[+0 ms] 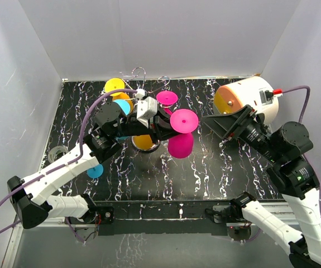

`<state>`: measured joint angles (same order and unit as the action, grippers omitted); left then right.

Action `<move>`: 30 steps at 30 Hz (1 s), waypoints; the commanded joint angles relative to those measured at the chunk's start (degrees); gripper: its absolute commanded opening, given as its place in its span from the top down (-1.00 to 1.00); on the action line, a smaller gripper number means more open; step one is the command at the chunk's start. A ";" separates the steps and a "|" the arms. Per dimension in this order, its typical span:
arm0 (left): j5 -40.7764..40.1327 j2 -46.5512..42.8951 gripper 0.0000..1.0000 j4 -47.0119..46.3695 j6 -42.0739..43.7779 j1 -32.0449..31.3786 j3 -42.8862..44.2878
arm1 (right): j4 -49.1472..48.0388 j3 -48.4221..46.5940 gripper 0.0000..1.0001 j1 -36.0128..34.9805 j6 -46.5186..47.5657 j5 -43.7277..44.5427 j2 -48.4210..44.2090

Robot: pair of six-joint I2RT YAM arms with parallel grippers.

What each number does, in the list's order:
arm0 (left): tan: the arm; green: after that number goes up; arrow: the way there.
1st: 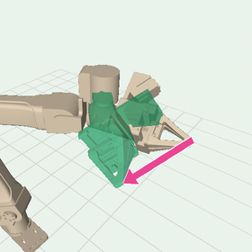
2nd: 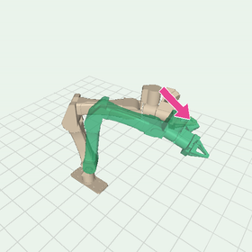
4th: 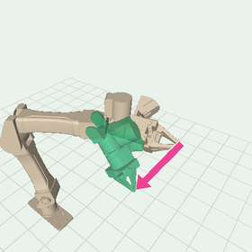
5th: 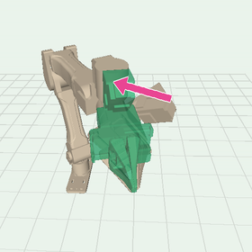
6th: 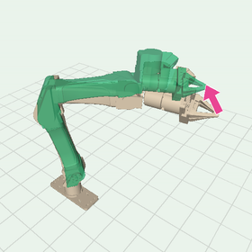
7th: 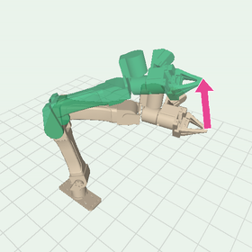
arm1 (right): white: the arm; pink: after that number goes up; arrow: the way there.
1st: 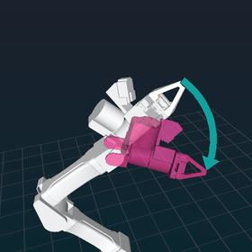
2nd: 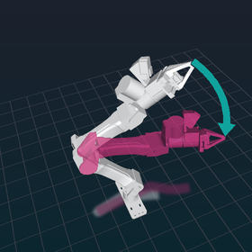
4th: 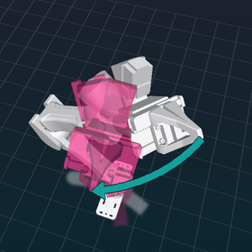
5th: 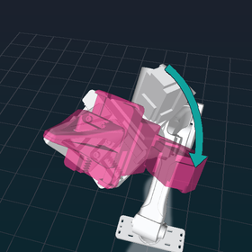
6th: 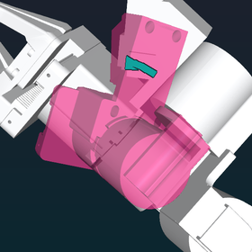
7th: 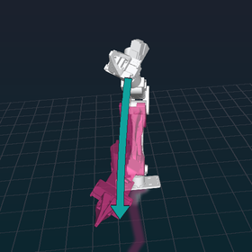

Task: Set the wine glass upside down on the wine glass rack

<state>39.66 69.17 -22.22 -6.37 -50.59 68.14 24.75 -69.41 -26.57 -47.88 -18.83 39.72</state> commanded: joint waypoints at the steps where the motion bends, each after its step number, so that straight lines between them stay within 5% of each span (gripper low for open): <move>1: 2.42 0.04 1.00 -1.21 5.33 0.19 2.35 | -7.99 0.99 -0.15 -0.22 -3.45 -3.35 -0.46; 15: 5.09 3.09 1.00 0.37 10.17 0.21 5.41 | -8.18 2.43 0.16 -0.24 -7.42 -9.76 3.09; 24: 4.38 4.11 1.00 -2.01 7.05 0.18 5.08 | -12.17 4.54 0.99 -0.22 -11.66 -5.90 0.95; 30: 1.42 3.81 0.04 -5.96 -2.20 0.16 3.48 | -13.25 3.96 1.00 -0.24 -12.92 -2.26 -0.09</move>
<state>42.19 74.52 -22.61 -0.93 -50.33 71.75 17.10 -64.16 -26.85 -61.65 -25.10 40.56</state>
